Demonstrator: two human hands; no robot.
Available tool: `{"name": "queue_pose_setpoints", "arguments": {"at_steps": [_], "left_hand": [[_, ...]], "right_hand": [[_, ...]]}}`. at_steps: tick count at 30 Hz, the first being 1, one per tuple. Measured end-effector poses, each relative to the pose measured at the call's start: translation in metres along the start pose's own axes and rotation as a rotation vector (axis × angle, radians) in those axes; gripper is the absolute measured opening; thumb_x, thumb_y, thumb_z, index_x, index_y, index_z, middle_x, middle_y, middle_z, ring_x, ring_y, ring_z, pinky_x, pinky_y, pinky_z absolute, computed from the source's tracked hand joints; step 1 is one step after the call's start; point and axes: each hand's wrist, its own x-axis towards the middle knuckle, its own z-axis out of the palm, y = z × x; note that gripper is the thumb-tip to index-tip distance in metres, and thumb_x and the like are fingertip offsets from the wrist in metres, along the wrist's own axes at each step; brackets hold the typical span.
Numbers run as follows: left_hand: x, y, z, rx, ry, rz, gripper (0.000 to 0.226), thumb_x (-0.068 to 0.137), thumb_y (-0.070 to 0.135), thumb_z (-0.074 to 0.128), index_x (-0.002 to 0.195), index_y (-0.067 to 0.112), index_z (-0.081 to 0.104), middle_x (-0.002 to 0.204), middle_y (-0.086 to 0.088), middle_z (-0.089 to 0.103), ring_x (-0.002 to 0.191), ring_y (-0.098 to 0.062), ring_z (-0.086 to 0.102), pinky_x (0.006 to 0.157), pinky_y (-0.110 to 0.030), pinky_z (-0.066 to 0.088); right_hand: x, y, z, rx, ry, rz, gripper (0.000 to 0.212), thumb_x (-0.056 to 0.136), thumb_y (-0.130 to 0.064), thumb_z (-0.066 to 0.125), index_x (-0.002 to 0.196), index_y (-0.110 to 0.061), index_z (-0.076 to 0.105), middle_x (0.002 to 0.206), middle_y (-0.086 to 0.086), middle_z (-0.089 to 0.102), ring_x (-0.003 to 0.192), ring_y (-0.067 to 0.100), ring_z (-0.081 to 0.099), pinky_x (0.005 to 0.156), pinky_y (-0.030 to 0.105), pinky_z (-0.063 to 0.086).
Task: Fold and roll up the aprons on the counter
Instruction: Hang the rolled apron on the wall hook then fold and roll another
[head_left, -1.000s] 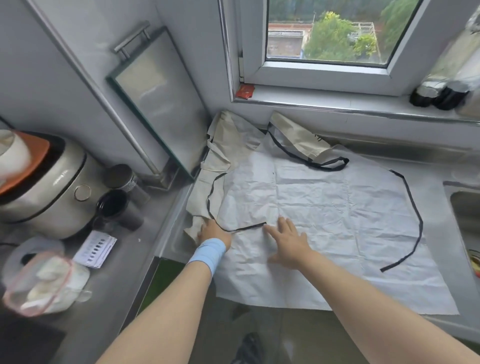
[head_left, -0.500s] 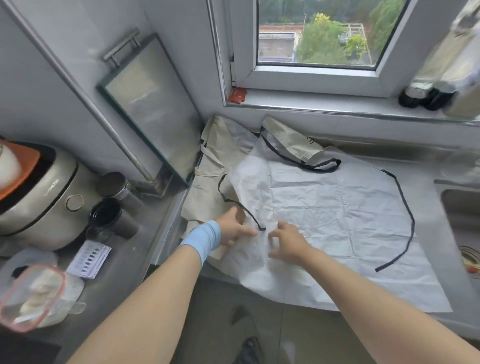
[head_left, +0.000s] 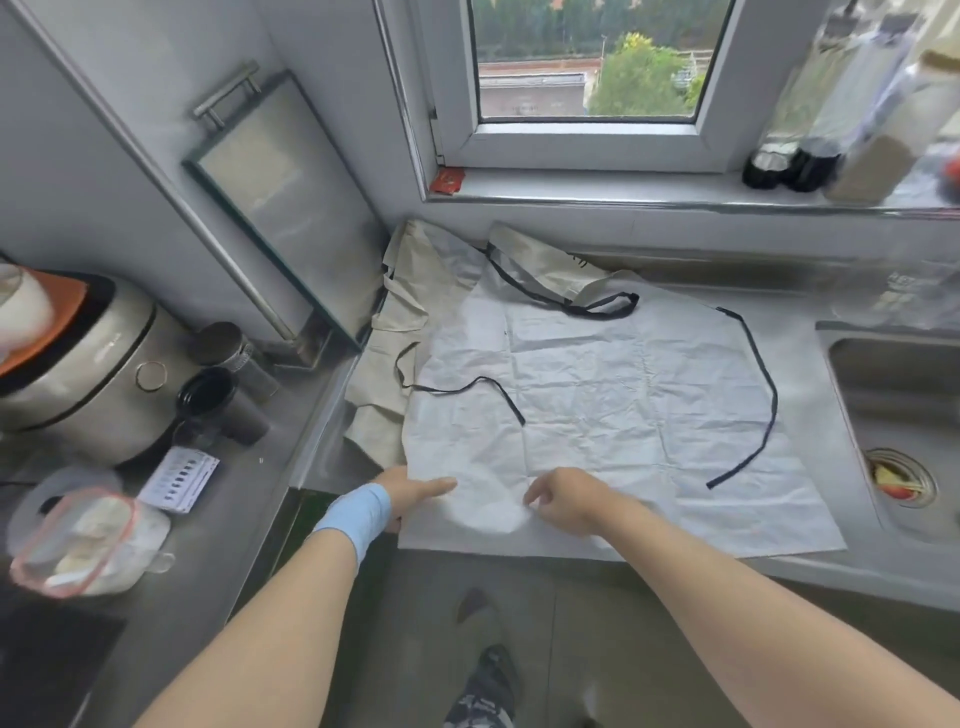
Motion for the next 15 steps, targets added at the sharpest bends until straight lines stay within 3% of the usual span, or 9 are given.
{"name": "queue_pose_setpoints", "arguments": {"at_steps": [2,4,6,8,9,11,13,15], "left_hand": [[-0.011,-0.007,0.008,0.082,-0.005,0.026,0.048,0.074,0.034,0.079,0.116,0.023,0.058,0.113,-0.002,0.064,0.101,-0.027,0.062,0.086,-0.044,0.055],[-0.017,-0.007,0.013,0.014,0.037,0.065,0.038,0.084,0.021,0.072,0.117,0.023,0.053,0.115,-0.006,0.06,0.091,-0.027,0.061,0.066,-0.039,0.058],[-0.024,-0.003,0.015,-0.106,0.028,0.1,0.038,0.088,0.015,0.066,0.122,0.021,0.049,0.118,-0.011,0.059,0.08,-0.028,0.062,0.048,-0.032,0.054],[-0.032,0.005,0.019,-0.104,0.023,0.153,0.043,0.089,0.015,0.064,0.127,0.022,0.045,0.117,-0.01,0.058,0.078,-0.029,0.062,0.044,-0.029,0.051],[-0.035,0.011,0.021,-0.079,0.029,0.192,0.045,0.089,0.016,0.064,0.128,0.024,0.044,0.117,-0.007,0.057,0.084,-0.029,0.061,0.048,-0.032,0.053],[-0.043,0.027,0.028,0.004,0.066,0.3,0.052,0.089,0.019,0.065,0.133,0.03,0.04,0.125,-0.002,0.053,0.103,-0.03,0.057,0.072,-0.037,0.055],[-0.046,0.048,0.04,0.123,0.1,0.418,0.068,0.086,0.025,0.068,0.145,0.024,0.034,0.138,0.0,0.048,0.122,-0.027,0.051,0.097,-0.034,0.046],[-0.051,0.071,0.057,0.216,0.063,0.473,0.079,0.082,0.031,0.07,0.149,0.026,0.03,0.145,-0.001,0.046,0.125,-0.025,0.05,0.101,-0.036,0.045]], "right_hand": [[-0.006,0.001,0.002,-0.024,0.034,-0.015,0.037,0.088,-0.015,0.046,0.106,-0.033,0.073,0.11,-0.008,0.065,0.098,0.013,0.059,0.078,0.021,0.043],[-0.011,0.004,0.009,-0.083,0.018,-0.029,0.042,0.085,-0.01,0.044,0.101,-0.033,0.075,0.103,-0.011,0.063,0.094,0.012,0.058,0.075,0.021,0.042],[-0.015,0.004,0.017,-0.199,0.003,-0.075,0.044,0.084,-0.011,0.042,0.102,-0.035,0.075,0.104,-0.011,0.059,0.102,0.016,0.059,0.078,0.021,0.039],[-0.018,0.004,0.023,-0.261,0.008,-0.115,0.045,0.086,-0.013,0.04,0.105,-0.036,0.074,0.1,-0.009,0.05,0.107,0.021,0.058,0.08,0.024,0.039],[-0.017,0.004,0.023,-0.261,-0.005,-0.123,0.047,0.086,-0.012,0.039,0.107,-0.037,0.074,0.101,-0.008,0.05,0.107,0.021,0.058,0.081,0.025,0.04],[-0.021,0.002,0.016,-0.131,-0.036,-0.094,0.046,0.089,-0.009,0.041,0.106,-0.034,0.075,0.109,-0.008,0.061,0.105,0.016,0.06,0.082,0.023,0.042],[-0.027,-0.001,-0.005,0.238,0.026,-0.043,0.032,0.09,-0.012,0.05,0.101,-0.029,0.075,0.109,-0.006,0.07,0.088,0.011,0.065,0.075,0.021,0.047],[-0.036,-0.007,-0.038,0.636,0.163,0.013,0.019,0.093,-0.025,0.057,0.103,-0.023,0.073,0.105,0.002,0.073,0.076,0.015,0.067,0.065,0.025,0.048]]}}
